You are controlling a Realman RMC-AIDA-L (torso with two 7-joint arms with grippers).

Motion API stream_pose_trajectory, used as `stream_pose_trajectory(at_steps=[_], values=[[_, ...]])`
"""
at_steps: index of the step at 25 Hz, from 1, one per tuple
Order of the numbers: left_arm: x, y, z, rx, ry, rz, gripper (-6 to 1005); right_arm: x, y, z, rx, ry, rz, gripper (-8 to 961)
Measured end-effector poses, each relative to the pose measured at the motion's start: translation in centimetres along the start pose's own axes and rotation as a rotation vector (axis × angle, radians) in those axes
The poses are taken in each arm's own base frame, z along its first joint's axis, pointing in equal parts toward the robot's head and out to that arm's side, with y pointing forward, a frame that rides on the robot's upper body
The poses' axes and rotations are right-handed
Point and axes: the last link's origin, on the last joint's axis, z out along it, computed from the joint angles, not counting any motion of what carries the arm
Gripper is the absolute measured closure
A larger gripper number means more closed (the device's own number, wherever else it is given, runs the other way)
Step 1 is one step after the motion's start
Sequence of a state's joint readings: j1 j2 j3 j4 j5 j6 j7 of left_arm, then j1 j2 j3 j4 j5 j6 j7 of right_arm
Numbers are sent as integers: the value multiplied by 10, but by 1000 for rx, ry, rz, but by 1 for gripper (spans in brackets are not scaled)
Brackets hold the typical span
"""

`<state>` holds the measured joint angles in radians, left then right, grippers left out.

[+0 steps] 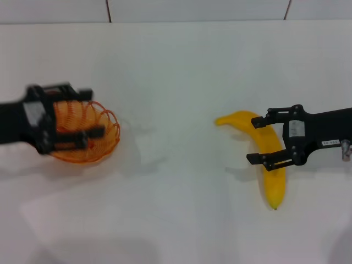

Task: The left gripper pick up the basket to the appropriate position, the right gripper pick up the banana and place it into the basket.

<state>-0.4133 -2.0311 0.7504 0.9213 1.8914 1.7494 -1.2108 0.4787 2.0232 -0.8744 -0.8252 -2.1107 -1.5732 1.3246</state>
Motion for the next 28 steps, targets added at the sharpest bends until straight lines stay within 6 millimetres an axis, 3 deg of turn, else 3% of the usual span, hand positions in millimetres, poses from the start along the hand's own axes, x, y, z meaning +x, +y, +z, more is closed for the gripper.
stream_pose_trajectory(at_steps=[5,10,14,19,28], values=[[12,-23,-29,159,15,-173,228,0,0,0,0,0,3,82],[17,-53,-58,350,-79,-401,229,0,0,0,-1,2,14,82],[26,-74,-79,401,-141,-513,228,-1,-1,1,-3,3,11,83],[24,-82,-82,414,-226,-512,229,-3,-1,2,-8,4,6,84],[0,-88,-59,433,-409,-528,229,-3,-1,3,-9,3,7,85]])
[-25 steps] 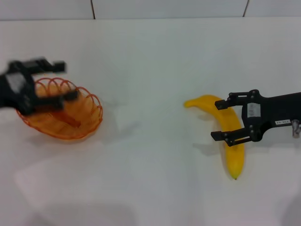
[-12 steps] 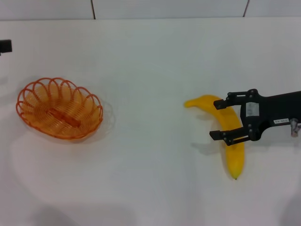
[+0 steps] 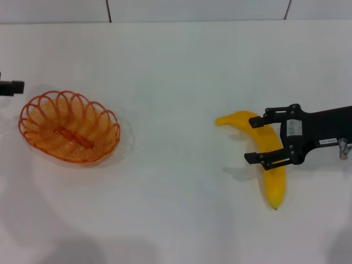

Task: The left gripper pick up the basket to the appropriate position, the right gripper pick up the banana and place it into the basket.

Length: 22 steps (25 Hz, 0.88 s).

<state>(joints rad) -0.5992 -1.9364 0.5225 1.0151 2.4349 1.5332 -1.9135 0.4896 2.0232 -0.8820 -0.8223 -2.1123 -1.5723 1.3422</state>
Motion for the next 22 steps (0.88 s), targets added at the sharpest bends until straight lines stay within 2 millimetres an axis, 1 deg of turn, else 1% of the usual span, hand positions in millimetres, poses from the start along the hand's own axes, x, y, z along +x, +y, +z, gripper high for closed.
stream_pose_trajectory(at_steps=[5,9,17,22], values=[[-6,-9,15,47,-60,-9,228,0,0,0,-1,1,0,85],[-7,-10,23,50,-83,14,228,1,1,0,-1,1,2,86],[-1,-1,41,42,-97,67,228,1,1,0,-4,3,3,88],[-6,3,57,32,-116,60,229,2,2,2,-9,3,9,88]])
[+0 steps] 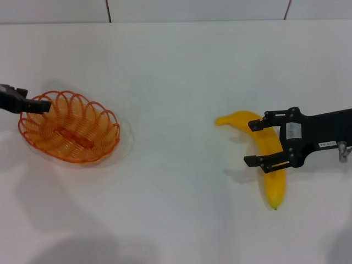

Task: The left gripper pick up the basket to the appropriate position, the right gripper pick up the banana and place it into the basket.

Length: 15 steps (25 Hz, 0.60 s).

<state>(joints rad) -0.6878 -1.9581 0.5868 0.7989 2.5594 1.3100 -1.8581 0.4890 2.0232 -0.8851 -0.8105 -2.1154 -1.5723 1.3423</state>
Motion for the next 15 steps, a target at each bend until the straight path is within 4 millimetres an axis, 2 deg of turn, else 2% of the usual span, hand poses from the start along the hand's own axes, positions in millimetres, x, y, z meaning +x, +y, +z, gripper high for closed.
stream_pose_trajectory(at_steps=[15], values=[[-4,2,21,14,-10,10,228,-1,0,1,-2,0,5,88]])
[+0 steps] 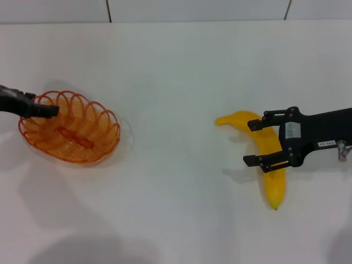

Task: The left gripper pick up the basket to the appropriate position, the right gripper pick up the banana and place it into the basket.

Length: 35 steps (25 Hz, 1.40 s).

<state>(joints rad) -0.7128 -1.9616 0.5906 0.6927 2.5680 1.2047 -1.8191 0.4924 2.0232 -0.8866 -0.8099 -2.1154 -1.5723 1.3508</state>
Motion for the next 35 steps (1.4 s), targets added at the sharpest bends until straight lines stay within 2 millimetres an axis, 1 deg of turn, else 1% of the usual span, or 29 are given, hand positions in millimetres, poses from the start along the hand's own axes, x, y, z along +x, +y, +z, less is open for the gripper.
stream_pose_trajectory(at_steps=[7,11,17,27,32,33,35], values=[[-2,6,8,-9,-5,1,228,0,0,0,-1,0,3,89],[-1,5,9,0,1,14,228,2,0,0,-2,12,7,89],[-1,5,11,14,11,13,427,4,-1,1,4,35,22,89],[-1,7,13,10,10,17,664,3,-1,3,-3,34,26,89],[1,7,11,8,31,9,833,3,-2,2,1,31,29,89],[4,11,12,-9,50,6,867,3,-2,2,2,30,29,89],[5,13,12,-19,60,6,878,3,-2,2,3,30,30,89]])
